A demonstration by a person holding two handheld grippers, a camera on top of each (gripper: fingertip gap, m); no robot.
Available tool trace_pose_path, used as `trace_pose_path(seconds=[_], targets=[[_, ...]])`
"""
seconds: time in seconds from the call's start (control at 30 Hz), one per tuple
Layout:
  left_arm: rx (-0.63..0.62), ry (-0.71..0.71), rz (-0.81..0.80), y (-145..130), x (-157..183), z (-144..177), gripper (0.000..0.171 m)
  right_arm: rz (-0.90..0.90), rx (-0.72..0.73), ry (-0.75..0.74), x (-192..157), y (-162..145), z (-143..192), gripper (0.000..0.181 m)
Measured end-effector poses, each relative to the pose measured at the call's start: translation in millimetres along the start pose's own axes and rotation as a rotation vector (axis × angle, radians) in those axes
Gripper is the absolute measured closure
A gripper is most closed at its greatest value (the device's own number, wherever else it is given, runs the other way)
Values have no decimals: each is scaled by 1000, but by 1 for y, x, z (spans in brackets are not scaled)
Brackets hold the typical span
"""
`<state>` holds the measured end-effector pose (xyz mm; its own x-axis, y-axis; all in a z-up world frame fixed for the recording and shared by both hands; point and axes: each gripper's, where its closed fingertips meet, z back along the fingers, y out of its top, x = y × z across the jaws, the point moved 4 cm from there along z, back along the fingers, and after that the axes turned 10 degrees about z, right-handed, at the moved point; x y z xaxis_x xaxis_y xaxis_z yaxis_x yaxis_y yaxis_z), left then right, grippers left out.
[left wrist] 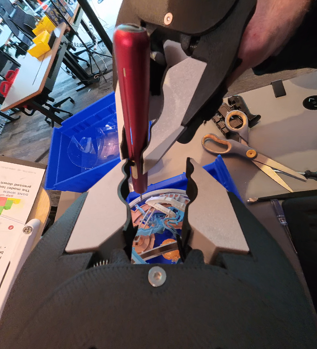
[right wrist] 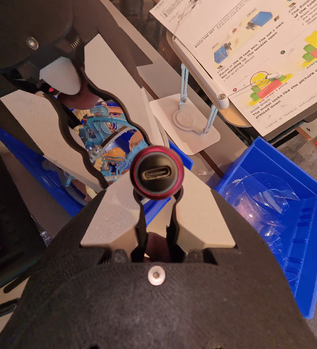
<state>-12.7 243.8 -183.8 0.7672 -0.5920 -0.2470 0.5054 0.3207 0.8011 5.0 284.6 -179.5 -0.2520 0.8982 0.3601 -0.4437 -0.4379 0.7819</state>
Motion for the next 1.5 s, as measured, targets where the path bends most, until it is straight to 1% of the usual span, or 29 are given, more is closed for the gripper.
trace_pose_path(seconds=[0.07,0.13,0.3,0.43,0.47,0.53,0.6,0.67,0.77,0.97,1.13,1.27,1.37,1.5], targets=[[29,-1,12,3,1,3,115,-13,23,-25,0,1,4,162],[58,4,22,6,1,7,114,-52,76,-35,1,4,10,162],[140,57,70,8,-16,30,111,-109,167,-58,2,13,28,162],[150,77,103,-4,-37,47,112,-141,284,-50,3,29,51,162],[142,54,94,-8,-38,50,113,-157,326,-36,2,34,57,162],[93,77,84,-21,-45,54,119,-170,386,-18,-1,43,67,162],[109,17,55,-23,-38,62,131,-172,441,9,-5,52,75,162],[144,-25,19,-20,-28,72,136,-183,488,42,-11,58,81,162],[177,-42,-16,-17,-16,86,148,-187,520,76,-21,65,84,162],[251,-146,70,-16,2,109,153,-168,527,113,-45,78,84,162],[247,-177,82,-23,14,122,170,-168,532,125,-63,87,85,162],[253,-184,87,-29,23,131,170,-175,531,131,-75,89,84,161],[290,-218,150,-34,27,139,170,-197,548,144,-82,89,82,161],[416,-313,345,-39,29,156,171,-250,603,165,-93,89,78,162]])
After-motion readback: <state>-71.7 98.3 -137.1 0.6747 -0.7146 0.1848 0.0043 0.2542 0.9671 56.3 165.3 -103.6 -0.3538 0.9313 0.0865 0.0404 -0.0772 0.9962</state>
